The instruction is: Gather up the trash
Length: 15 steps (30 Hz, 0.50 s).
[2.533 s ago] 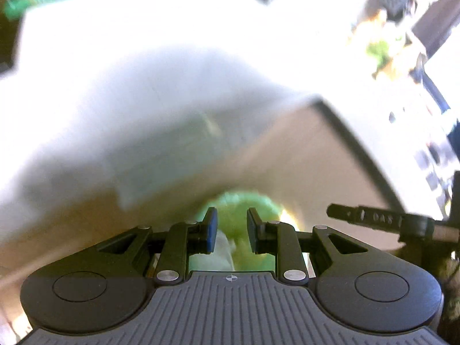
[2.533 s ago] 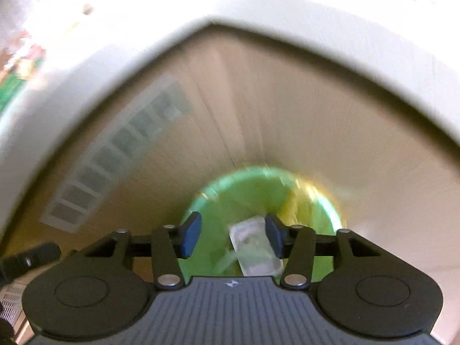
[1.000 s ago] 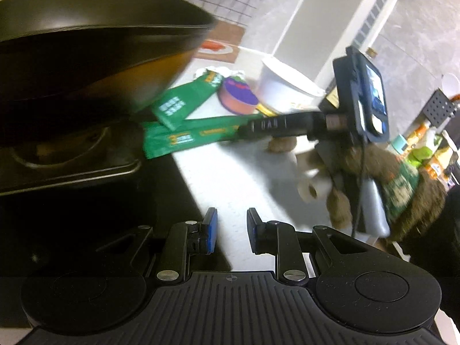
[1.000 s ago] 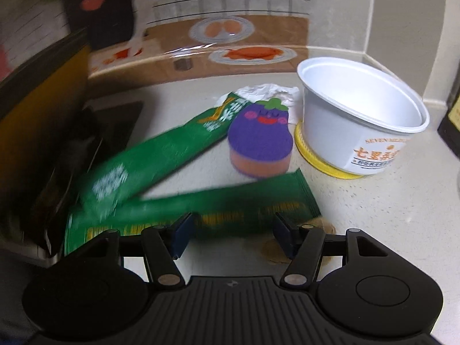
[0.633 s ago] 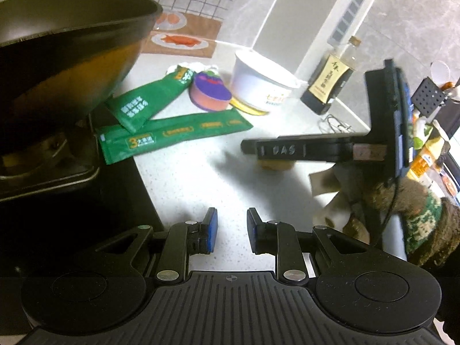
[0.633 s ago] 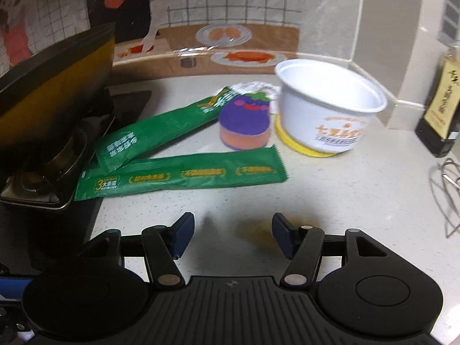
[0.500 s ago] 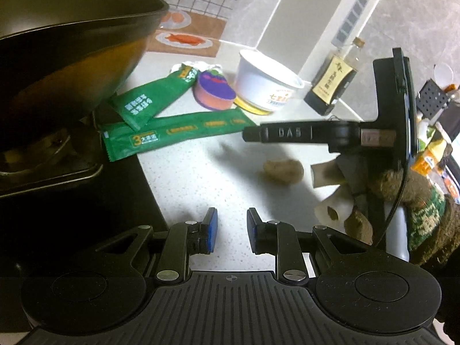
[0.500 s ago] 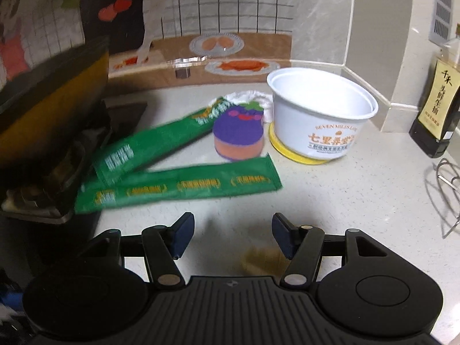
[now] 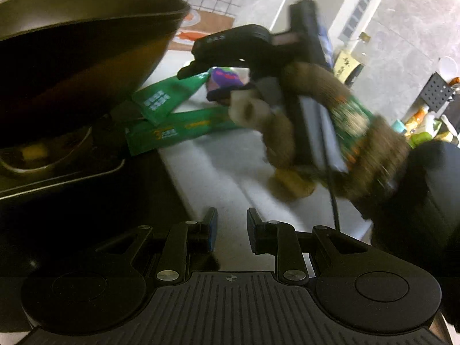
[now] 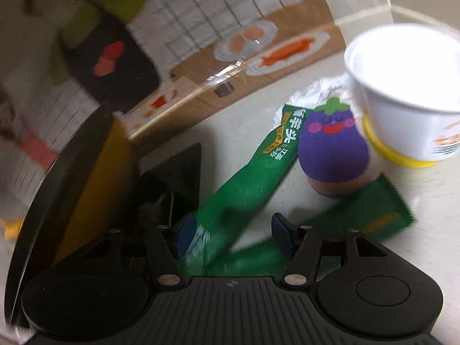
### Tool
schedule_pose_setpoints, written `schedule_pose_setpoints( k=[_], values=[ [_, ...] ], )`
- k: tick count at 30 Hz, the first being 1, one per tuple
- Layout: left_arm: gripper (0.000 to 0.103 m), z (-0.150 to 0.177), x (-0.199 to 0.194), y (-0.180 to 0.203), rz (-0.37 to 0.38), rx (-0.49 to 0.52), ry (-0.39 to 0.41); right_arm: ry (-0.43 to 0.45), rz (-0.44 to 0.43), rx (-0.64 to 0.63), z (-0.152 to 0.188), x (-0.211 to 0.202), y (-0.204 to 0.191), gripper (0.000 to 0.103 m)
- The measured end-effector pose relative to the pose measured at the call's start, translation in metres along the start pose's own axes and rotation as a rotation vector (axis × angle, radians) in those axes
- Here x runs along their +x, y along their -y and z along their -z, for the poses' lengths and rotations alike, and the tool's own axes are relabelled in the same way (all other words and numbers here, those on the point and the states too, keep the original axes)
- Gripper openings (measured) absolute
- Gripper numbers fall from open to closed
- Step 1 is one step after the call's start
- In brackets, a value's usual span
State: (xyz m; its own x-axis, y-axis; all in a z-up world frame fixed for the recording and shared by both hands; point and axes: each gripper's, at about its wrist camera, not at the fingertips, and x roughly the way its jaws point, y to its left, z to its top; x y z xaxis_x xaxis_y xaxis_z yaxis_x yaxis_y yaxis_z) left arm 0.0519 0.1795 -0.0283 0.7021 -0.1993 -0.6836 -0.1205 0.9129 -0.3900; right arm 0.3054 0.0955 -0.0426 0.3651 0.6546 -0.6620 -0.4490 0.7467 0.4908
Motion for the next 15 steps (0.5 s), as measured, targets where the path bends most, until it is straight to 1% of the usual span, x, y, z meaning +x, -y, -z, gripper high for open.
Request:
schedule_pose_setpoints(
  k=[3, 4, 5, 7, 8, 12, 15],
  values=[
    [0.025, 0.002, -0.001, -0.006, -0.016, -0.018, 0.000, -0.013, 0.031, 0.047, -0.010, 0.024, 0.002, 0.056],
    [0.025, 0.002, -0.001, -0.008, -0.020, -0.026, 0.001, -0.017, 0.036, 0.049, -0.013, 0.030, 0.001, 0.050],
    [0.025, 0.003, -0.001, -0.010, -0.023, -0.032, 0.000, -0.024, 0.041, 0.047, -0.015, 0.034, 0.001, 0.041],
    [0.025, 0.003, -0.001, -0.012, -0.027, -0.043, -0.003, -0.066, 0.050, 0.023, -0.019, 0.040, -0.003, 0.001],
    [0.025, 0.004, -0.001, -0.012, -0.027, -0.048, -0.003, -0.089, 0.054, 0.004, -0.020, 0.040, -0.006, 0.000],
    [0.025, 0.003, 0.001, -0.012, -0.003, -0.067, 0.006, -0.093, 0.079, -0.085, -0.010, 0.017, -0.012, 0.000],
    [0.025, 0.002, 0.006, -0.007, 0.020, -0.074, 0.006, -0.102, 0.090, -0.103, -0.003, -0.006, -0.004, 0.000]
  ],
)
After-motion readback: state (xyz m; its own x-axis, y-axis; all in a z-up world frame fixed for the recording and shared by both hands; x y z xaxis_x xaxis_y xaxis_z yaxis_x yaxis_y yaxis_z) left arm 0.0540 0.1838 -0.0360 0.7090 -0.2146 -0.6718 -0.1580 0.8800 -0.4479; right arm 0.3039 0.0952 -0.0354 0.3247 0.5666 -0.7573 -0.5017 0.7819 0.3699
